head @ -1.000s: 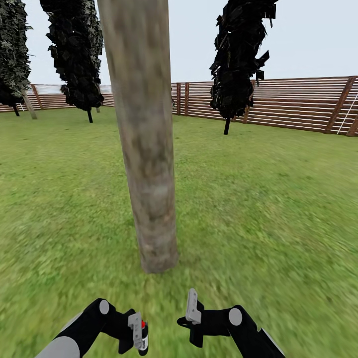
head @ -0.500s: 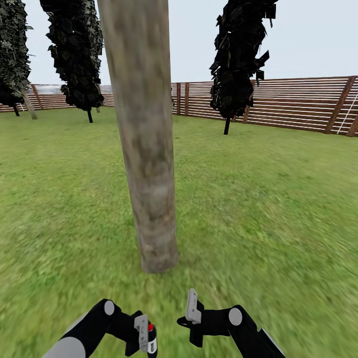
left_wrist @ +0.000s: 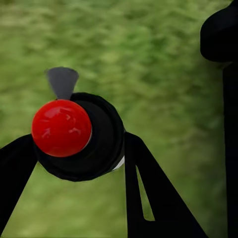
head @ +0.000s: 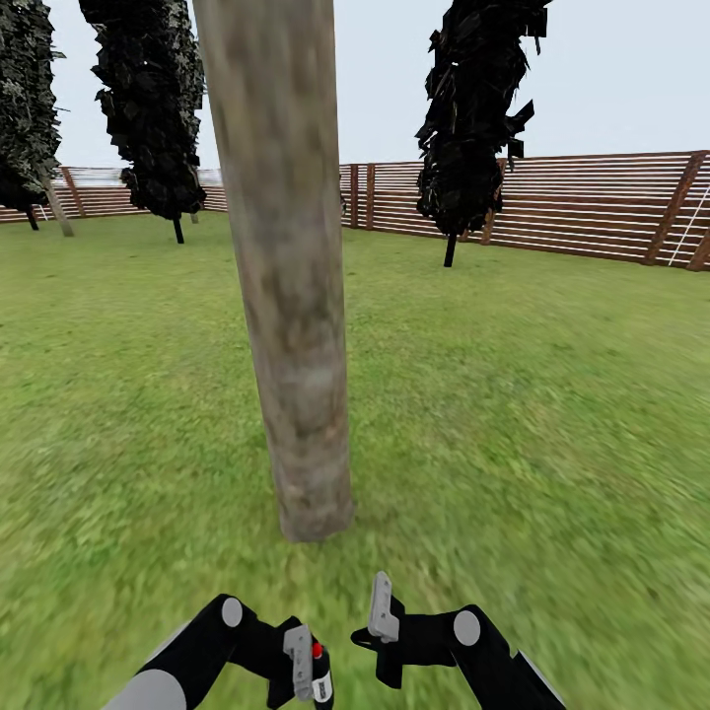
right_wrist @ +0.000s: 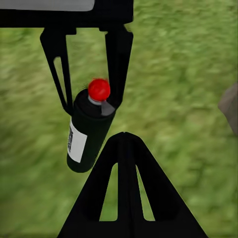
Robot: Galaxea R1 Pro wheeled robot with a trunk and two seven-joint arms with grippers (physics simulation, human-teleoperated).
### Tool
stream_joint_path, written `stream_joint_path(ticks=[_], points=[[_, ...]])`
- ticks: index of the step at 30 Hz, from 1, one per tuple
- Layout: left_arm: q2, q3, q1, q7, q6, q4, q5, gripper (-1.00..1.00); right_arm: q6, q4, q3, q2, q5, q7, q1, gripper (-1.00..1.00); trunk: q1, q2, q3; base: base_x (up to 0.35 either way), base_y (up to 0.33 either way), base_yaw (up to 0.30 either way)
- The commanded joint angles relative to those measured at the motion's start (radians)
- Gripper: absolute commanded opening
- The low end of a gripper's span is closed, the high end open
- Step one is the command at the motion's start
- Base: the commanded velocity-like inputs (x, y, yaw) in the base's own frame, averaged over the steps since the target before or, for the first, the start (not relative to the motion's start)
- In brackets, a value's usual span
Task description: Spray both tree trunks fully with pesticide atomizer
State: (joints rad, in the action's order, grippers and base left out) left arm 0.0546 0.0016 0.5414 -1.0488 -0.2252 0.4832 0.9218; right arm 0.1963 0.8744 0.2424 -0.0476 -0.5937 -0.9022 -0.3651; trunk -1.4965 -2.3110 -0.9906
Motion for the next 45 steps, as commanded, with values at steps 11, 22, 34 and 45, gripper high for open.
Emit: stream_joint_path(ticks=[11,22,34,45], points=[[0.029,-0.003,0.004,0.000,-0.001,0.001,0.000,-1.00,0.000,0.000,0.000,0.000,0.000,0.000,0.000,-1.00,0.000,0.000,0.000,0.000,0.000,0.000],[0.048,-0.003,0.006,-0.022,-0.002,0.002,0.000,-1.00,0.000,0.000,0.000,0.000,0.000,0.000,0.000,-1.00,0.000,0.000,0.000,0.000,0.000,0.000],[0.062,-0.003,0.006,-0.030,-0.002,0.003,-0.002,-1.00,0.000,0.011,0.000,0.000,0.000,0.000,0.000,-1.00,0.000,0.000,0.000,0.000,0.000,0.000],[0.062,0.000,0.006,-0.028,0.000,0.038,-0.027,-1.00,0.000,0.012,0.000,0.000,0.000,0.000,0.000,-1.00,0.000,0.000,0.000,0.000,0.000,0.000]])
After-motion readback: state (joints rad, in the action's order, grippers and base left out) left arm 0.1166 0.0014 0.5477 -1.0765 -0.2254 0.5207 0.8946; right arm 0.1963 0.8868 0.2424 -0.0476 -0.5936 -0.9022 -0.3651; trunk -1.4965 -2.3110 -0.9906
